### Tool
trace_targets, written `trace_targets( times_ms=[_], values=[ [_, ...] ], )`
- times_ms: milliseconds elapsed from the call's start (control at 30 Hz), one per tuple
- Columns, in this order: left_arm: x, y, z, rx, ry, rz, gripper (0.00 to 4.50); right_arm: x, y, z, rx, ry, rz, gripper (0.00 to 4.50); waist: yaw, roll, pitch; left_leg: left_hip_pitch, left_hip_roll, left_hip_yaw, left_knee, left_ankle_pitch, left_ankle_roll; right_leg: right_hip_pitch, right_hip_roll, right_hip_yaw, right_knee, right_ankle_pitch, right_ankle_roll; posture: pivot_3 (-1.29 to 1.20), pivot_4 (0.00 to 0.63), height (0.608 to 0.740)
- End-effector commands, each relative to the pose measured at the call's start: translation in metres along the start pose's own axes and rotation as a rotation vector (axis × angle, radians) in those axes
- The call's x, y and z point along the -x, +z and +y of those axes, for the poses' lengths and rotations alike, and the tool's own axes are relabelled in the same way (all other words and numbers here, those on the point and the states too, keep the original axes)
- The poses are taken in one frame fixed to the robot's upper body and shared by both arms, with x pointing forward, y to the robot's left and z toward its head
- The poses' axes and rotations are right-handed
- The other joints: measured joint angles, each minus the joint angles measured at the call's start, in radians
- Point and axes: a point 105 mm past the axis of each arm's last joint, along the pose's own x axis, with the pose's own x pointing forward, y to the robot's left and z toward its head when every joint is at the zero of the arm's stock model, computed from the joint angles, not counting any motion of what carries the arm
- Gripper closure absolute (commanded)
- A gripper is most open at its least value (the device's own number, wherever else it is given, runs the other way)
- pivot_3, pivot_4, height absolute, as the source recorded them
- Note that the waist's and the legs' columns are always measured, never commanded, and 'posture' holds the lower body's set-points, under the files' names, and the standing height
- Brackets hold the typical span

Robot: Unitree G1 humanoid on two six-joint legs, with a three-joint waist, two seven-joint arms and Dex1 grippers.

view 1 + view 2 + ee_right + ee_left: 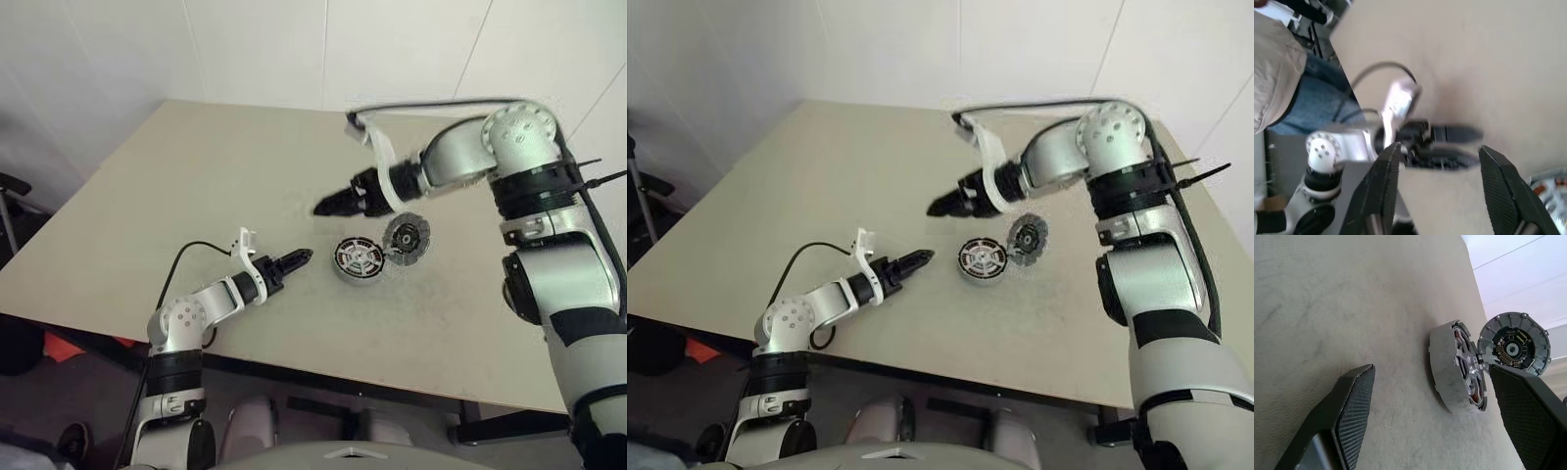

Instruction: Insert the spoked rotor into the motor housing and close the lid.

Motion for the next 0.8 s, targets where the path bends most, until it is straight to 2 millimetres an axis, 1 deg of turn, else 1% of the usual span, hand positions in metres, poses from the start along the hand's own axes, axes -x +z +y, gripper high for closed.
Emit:
trace_targets(
  times_ms=[33, 67, 100, 133, 200, 233, 267, 333, 367, 400, 467, 533, 567, 600, 667, 700, 733, 767, 800],
  values=[
    [-0.004, 0.006, -0.005, -0.022, -0.023, 0.004, 0.55, 0.030, 0.045, 0.008, 0.217, -0.063, -0.263, 1.63, 0.012, -0.002, 0.000, -0.001, 0.000, 0.000, 0.000, 0.000, 0.000, 0.000, 0.000, 0.000, 0.000, 0.000, 0.001, 0.00, 0.000, 0.740],
    [-0.004, 0.009, -0.007, -0.028, -0.034, 0.003, 0.55, 0.037, 0.050, -0.002, 0.286, -0.115, -0.312, 1.63, 0.017, -0.004, -0.001, -0.002, 0.000, -0.001, 0.000, 0.000, 0.000, 0.000, 0.000, 0.000, -0.001, 0.000, 0.003, 0.00, 0.000, 0.740],
    [-0.005, 0.012, -0.010, -0.036, -0.046, 0.005, 0.55, 0.045, 0.054, -0.017, 0.386, -0.208, -0.359, 1.63, 0.024, -0.006, -0.001, -0.002, -0.001, -0.001, 0.001, 0.000, 0.000, 0.001, 0.000, 0.000, -0.002, 0.000, 0.003, 0.00, 0.000, 0.740],
    [-0.005, 0.015, -0.012, -0.044, -0.057, 0.009, 0.55, 0.051, 0.053, -0.029, 0.446, -0.257, -0.376, 1.63, 0.030, -0.009, -0.001, -0.003, -0.001, -0.001, 0.001, 0.000, 0.000, 0.001, 0.000, 0.000, -0.003, 0.001, 0.004, 0.00, 0.000, 0.740],
    [-0.004, 0.019, -0.017, -0.066, -0.083, 0.030, 0.55, 0.065, 0.044, -0.058, 0.553, -0.376, -0.382, 1.63, 0.033, -0.011, -0.001, -0.002, -0.001, -0.002, 0.001, 0.000, 0.000, 0.003, 0.000, 0.000, -0.005, 0.002, 0.005, 0.00, 0.000, 0.740],
    [-0.003, 0.020, -0.019, -0.079, -0.094, 0.045, 0.55, 0.072, 0.039, -0.070, 0.574, -0.424, -0.381, 1.63, 0.033, -0.011, -0.001, -0.002, -0.002, -0.002, 0.002, 0.000, 0.000, 0.004, -0.001, 0.000, -0.005, 0.004, 0.004, 0.00, 0.000, 0.740],
    [-0.002, 0.020, -0.019, -0.093, -0.097, 0.065, 0.55, 0.077, 0.036, -0.078, 0.600, -0.456, -0.377, 1.63, 0.031, -0.010, -0.001, -0.002, -0.003, -0.002, 0.002, 0.000, 0.001, 0.004, -0.001, 0.000, -0.005, 0.006, 0.002, 0.00, 0.000, 0.740],
    [-0.001, 0.019, -0.022, -0.131, -0.108, 0.118, 0.55, 0.096, 0.028, -0.093, 0.551, -0.490, -0.412, 1.63, 0.026, -0.009, -0.001, -0.004, -0.004, -0.002, 0.002, 0.000, 0.001, 0.002, -0.001, 0.002, -0.004, 0.007, 0.002, 0.00, 0.000, 0.740],
    [-0.001, 0.019, -0.024, -0.151, -0.117, 0.142, 0.55, 0.109, 0.026, -0.105, 0.535, -0.550, -0.434, 1.63, 0.023, -0.008, -0.001, -0.003, -0.004, -0.002, 0.002, 0.000, 0.001, 0.001, -0.001, 0.003, -0.003, 0.007, 0.001, 0.00, 0.000, 0.740],
    [-0.002, 0.019, -0.026, -0.170, -0.125, 0.158, 0.55, 0.119, 0.022, -0.116, 0.535, -0.615, -0.442, 1.82, 0.023, -0.008, -0.001, -0.004, -0.004, -0.001, 0.002, 0.000, 0.001, -0.001, -0.001, 0.004, -0.001, 0.007, 0.001, 0.00, 0.000, 0.740],
    [-0.004, 0.024, -0.029, -0.208, -0.140, 0.174, 0.55, 0.131, 0.006, -0.131, 0.546, -0.688, -0.416, 2.18, 0.024, -0.008, -0.001, -0.004, -0.003, -0.001, 0.002, 0.000, 0.002, -0.001, -0.001, 0.004, 0.000, 0.006, -0.001, 0.00, 0.000, 0.740],
    [-0.006, 0.030, -0.031, -0.243, -0.149, 0.182, 0.55, 0.138, -0.008, -0.141, 0.574, -0.756, -0.381, 2.79, 0.023, -0.008, -0.001, -0.002, -0.003, 0.000, 0.002, -0.001, 0.002, 0.000, -0.001, 0.004, 0.000, 0.006, -0.002, 0.00, 0.000, 0.740],
    [-0.009, 0.031, -0.034, -0.276, -0.155, 0.193, 0.55, 0.144, -0.018, -0.147, 0.555, -0.781, -0.379, 3.08, 0.021, -0.008, -0.001, -0.001, -0.003, 0.000, 0.002, -0.001, 0.003, 0.001, -0.001, 0.004, 0.000, 0.005, -0.002, 0.00, 0.000, 0.740],
    [-0.010, 0.031, -0.035, -0.304, -0.160, 0.203, 0.55, 0.148, -0.024, -0.151, 0.530, -0.792, -0.387, 3.48, 0.021, -0.008, -0.001, 0.000, -0.003, 0.001, 0.002, -0.001, 0.003, 0.001, -0.001, 0.004, -0.001, 0.005, -0.003, 0.00, 0.000, 0.740],
    [-0.013, 0.033, -0.036, -0.356, -0.165, 0.212, 0.55, 0.150, -0.039, -0.155, 0.474, -0.775, -0.390, 4.15, 0.020, -0.006, -0.002, 0.002, -0.003, 0.001, 0.002, -0.002, 0.004, 0.002, -0.001, 0.005, -0.001, 0.005, -0.003, 0.00, 0.000, 0.740],
    [-0.014, 0.034, -0.036, -0.384, -0.169, 0.206, 0.55, 0.147, -0.053, -0.161, 0.484, -0.790, -0.334, 4.48, 0.019, -0.006, -0.002, 0.002, -0.003, 0.002, 0.002, -0.002, 0.004, 0.002, -0.001, 0.005, -0.001, 0.005, -0.003, 0.00, 0.000, 0.740],
    [-0.015, 0.035, -0.036, -0.403, -0.172, 0.201, 0.55, 0.144, -0.063, -0.165, 0.496, -0.800, -0.292, 4.48, 0.019, -0.005, -0.003, 0.002, -0.003, 0.002, 0.002, -0.002, 0.004, 0.002, -0.001, 0.005, -0.001, 0.005, -0.003, 0.00, 0.000, 0.740],
    [-0.016, 0.038, -0.038, -0.407, -0.176, 0.191, 0.55, 0.135, -0.079, -0.167, 0.474, -0.766, -0.253, 4.48, 0.019, -0.004, -0.003, 0.004, -0.002, 0.002, 0.002, -0.002, 0.004, 0.003, -0.001, 0.005, -0.001, 0.005, -0.003, 0.00, 0.000, 0.740],
    [-0.017, 0.040, -0.038, -0.407, -0.179, 0.184, 0.55, 0.128, -0.089, -0.168, 0.454, -0.739, -0.231, 4.48, 0.020, -0.004, -0.003, 0.004, -0.002, 0.002, 0.002, -0.002, 0.005, 0.004, -0.001, 0.005, -0.001, 0.005, -0.003, 0.00, 0.000, 0.740]
  ],
)
